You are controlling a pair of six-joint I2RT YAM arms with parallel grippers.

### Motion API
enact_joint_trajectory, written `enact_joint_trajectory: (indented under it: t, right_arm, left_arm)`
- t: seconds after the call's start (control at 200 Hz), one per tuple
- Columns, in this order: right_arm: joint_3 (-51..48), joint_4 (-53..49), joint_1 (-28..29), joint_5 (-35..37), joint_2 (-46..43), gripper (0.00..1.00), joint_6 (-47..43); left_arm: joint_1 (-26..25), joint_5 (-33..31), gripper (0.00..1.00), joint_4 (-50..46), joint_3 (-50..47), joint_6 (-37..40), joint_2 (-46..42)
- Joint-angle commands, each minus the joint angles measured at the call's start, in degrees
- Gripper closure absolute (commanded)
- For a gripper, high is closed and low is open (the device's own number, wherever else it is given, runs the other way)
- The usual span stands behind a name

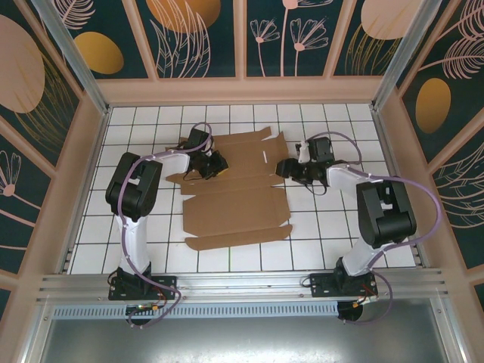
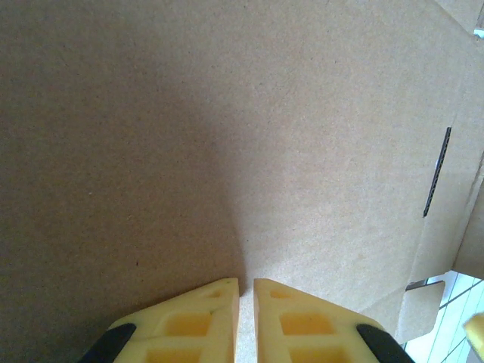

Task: Fold the paper box

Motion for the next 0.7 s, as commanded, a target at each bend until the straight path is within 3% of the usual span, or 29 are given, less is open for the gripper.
enact_joint_trajectory:
  t: [0.0, 0.22, 0.36, 0.5, 0.696]
  right_arm:
    - [-0.4, 3.1, 0.5, -1.2, 2.5, 0.40, 0.7]
    - [0.7, 6.4, 1.6, -4.9, 6.1, 0.44, 3.2]
    - [2.1, 4.4, 4.4, -2.0, 5.4, 0.64, 2.7]
    - [6.0, -3.3, 8.4, 9.4, 3.1, 0.75, -1.3]
    - [17.3, -18.7, 20.2, 38.3, 7.6, 0.88, -7.8]
  left_arm:
    - [-0.2, -0.2, 0.85, -0.6, 0.0, 0.9, 0.8]
    - [-0.2, -0.2, 0.85, -0.8, 0.2, 1.1, 0.9]
    - [-0.2, -0.2, 0.86, -0.9, 0.3, 1.2, 0.9]
    - [-0.2, -0.1, 0.85, -0.9, 0.4, 1.2, 0.8]
    - [-0.2, 0.2, 0.85, -0.8, 0.5, 1.0, 0.9]
